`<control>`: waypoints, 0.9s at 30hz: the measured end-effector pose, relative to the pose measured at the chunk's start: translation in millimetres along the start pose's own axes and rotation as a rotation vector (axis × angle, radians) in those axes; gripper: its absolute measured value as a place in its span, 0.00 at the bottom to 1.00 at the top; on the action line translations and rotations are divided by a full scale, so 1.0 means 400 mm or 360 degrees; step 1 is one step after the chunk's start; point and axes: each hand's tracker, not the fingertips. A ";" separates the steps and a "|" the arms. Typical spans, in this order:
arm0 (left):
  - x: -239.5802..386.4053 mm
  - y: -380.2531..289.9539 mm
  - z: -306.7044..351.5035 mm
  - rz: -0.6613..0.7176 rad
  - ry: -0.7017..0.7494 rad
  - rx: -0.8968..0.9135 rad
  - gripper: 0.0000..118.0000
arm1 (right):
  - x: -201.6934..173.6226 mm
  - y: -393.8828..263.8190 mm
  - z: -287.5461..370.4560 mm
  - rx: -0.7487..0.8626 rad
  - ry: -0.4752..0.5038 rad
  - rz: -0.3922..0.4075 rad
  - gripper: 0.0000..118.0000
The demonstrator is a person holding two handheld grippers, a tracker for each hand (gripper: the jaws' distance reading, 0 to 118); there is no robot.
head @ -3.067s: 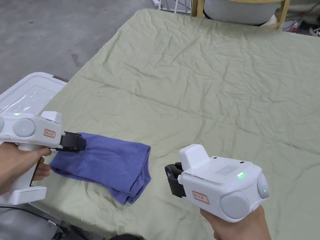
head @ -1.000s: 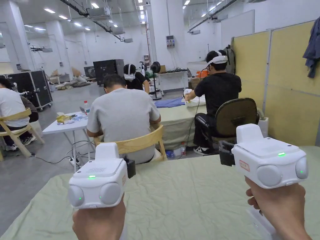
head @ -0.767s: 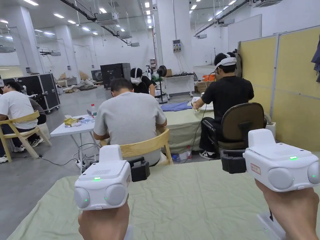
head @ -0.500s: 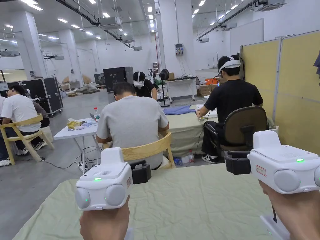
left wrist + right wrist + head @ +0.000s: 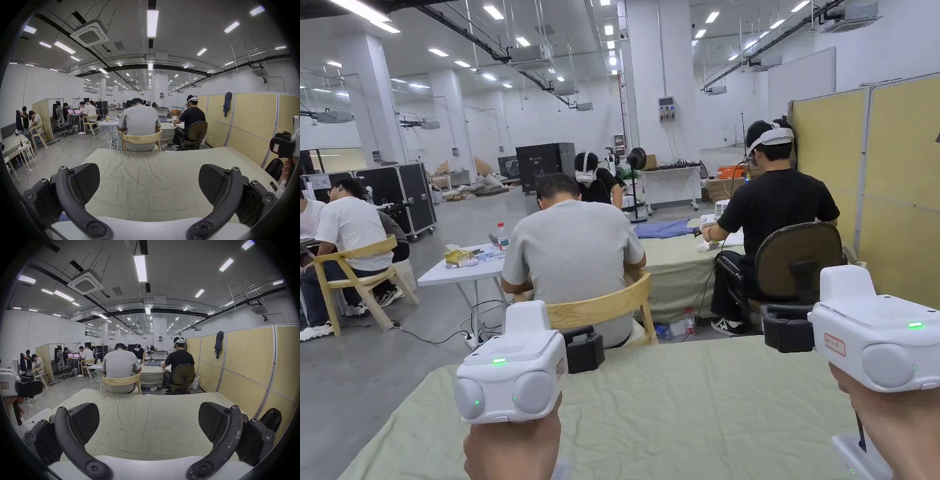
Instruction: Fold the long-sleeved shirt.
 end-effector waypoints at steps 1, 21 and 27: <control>-0.001 0.000 0.001 -0.0003 -0.0003 0.0004 1.00 | -0.001 0.000 0.001 -0.0004 0.0005 0.0001 1.00; -0.001 -0.001 0.003 -0.0015 -0.0028 -0.0023 1.00 | -0.002 -0.007 0.007 0.0004 0.0004 0.0004 1.00; 0.000 -0.007 -0.002 -0.0027 -0.0029 -0.0025 1.00 | -0.001 -0.015 0.003 -0.0016 0.0010 0.0005 1.00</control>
